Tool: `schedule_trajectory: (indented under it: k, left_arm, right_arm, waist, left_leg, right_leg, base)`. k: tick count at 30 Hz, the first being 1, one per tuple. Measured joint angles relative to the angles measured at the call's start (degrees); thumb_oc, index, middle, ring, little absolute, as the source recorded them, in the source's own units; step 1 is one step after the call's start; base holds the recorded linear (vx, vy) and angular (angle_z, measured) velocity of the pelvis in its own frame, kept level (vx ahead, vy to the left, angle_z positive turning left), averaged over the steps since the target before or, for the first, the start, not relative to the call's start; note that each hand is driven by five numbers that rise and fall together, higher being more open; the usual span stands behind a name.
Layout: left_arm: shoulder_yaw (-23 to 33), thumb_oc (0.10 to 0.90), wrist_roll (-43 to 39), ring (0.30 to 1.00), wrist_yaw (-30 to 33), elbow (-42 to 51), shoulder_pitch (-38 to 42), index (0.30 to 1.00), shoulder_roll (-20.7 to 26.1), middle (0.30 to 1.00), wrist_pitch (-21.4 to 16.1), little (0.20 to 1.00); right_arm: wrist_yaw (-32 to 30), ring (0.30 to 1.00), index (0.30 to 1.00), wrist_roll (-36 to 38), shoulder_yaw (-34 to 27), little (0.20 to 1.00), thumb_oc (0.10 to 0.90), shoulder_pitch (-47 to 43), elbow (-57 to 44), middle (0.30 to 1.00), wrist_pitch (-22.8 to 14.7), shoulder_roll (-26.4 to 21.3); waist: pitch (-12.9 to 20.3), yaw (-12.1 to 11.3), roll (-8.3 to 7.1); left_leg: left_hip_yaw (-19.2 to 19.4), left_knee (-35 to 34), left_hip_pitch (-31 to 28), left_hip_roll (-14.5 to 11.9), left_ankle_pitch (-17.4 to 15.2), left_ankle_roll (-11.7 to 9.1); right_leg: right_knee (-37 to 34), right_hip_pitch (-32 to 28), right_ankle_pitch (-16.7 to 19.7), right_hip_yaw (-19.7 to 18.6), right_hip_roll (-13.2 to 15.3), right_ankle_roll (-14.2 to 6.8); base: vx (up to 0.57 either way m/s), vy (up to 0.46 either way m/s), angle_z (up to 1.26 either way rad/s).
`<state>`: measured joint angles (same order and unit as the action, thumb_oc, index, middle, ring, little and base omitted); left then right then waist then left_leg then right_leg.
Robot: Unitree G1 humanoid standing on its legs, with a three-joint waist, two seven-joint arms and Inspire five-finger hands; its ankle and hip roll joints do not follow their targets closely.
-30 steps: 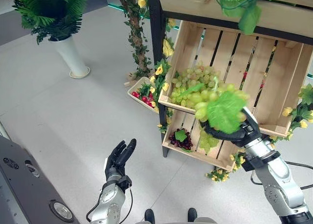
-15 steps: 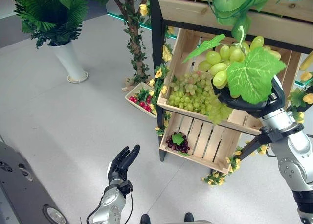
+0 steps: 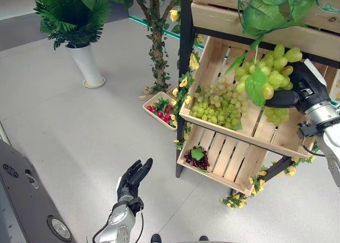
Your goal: Pick up the fruits from the basket on one side to the basket on the other side
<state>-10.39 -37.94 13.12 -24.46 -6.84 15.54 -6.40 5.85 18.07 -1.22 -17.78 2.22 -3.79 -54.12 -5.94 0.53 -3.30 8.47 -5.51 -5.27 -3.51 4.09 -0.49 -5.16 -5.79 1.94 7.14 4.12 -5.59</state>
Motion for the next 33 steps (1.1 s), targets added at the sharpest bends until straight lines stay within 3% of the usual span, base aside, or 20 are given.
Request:
schedule_trajectory:
  k: [8,16,26,27,28,33]
  left_arm:
    - [0.0,0.800,0.0,0.900,-0.1,0.0,0.0,0.900,0.8,0.900,0.0,0.900]
    - [-0.5,0.800,-0.1,0.900,-0.1,0.0,0.1,0.900,1.0,0.900,0.0,0.900]
    - [-0.5,0.800,-0.1,0.900,-0.1,0.0,0.0,0.900,1.1,0.900,0.0,0.900]
    - [-0.5,0.800,-0.1,0.900,-0.2,0.0,0.0,0.900,1.1,0.900,0.0,0.900]
    - [-0.5,0.800,-0.1,0.900,-0.3,0.0,0.0,0.900,1.1,0.900,0.0,0.900]
    - [-0.5,0.800,-0.2,0.900,-0.5,0.0,0.0,0.900,1.1,0.900,0.0,0.900]
  right_arm:
    - [-2.7,0.300,0.300,-13.0,4.3,0.300,0.400,-1.1,6.6,0.300,-1.7,-6.1]
    - [-2.6,0.300,0.300,-15.7,11.4,0.300,0.400,-2.2,13.2,0.300,-1.6,-6.1]
    - [-2.2,0.302,0.302,-15.4,13.5,0.302,0.402,-2.9,14.9,0.302,-1.1,-5.4]
    - [-1.9,0.724,0.724,-15.4,13.5,0.724,0.682,-3.1,15.2,0.724,-0.8,-5.4]
    - [-1.8,0.900,0.900,-15.2,13.5,0.900,0.800,-3.4,15.7,0.900,0.0,-5.4]
    - [-1.8,0.900,0.900,-14.9,13.5,0.900,0.800,-4.5,17.4,0.900,2.9,-4.8]
  waist:
    - [0.0,-0.3,0.04]
    - [0.1,-1.6,0.19]
    - [0.1,-1.9,0.26]
    - [0.1,-1.9,0.26]
    - [0.1,-2.0,0.25]
    - [0.1,-2.1,0.26]
  left_leg:
    - [-0.2,0.2,0.0,0.0,0.1,-0.1]
    - [-1.0,0.3,0.1,-0.1,0.1,-0.1]
    - [-1.2,0.3,-0.2,-0.1,0.1,-0.2]
    - [-1.2,0.3,-0.2,-0.1,0.1,-0.2]
    - [-1.2,0.3,-0.2,-0.1,0.1,-0.1]
    - [-1.2,0.3,-0.2,-0.2,0.1,-0.1]
  right_leg:
    - [0.0,-0.1,0.0,0.3,0.0,0.0]
    - [-0.2,-0.3,-0.2,1.2,0.0,0.2]
    - [-0.2,-0.8,-0.3,1.3,0.0,0.2]
    - [-0.2,-0.8,-0.3,1.3,0.0,0.2]
    - [-0.2,-0.8,-0.3,1.4,0.0,0.2]
    - [-0.2,-0.8,-0.4,1.4,0.0,0.3]
  base:
    - [0.00,0.001,0.00]
    - [-0.01,0.006,0.04]
    - [0.00,0.002,0.01]
    - [0.00,0.000,0.00]
    - [0.00,0.000,0.00]
    - [0.00,0.000,0.00]
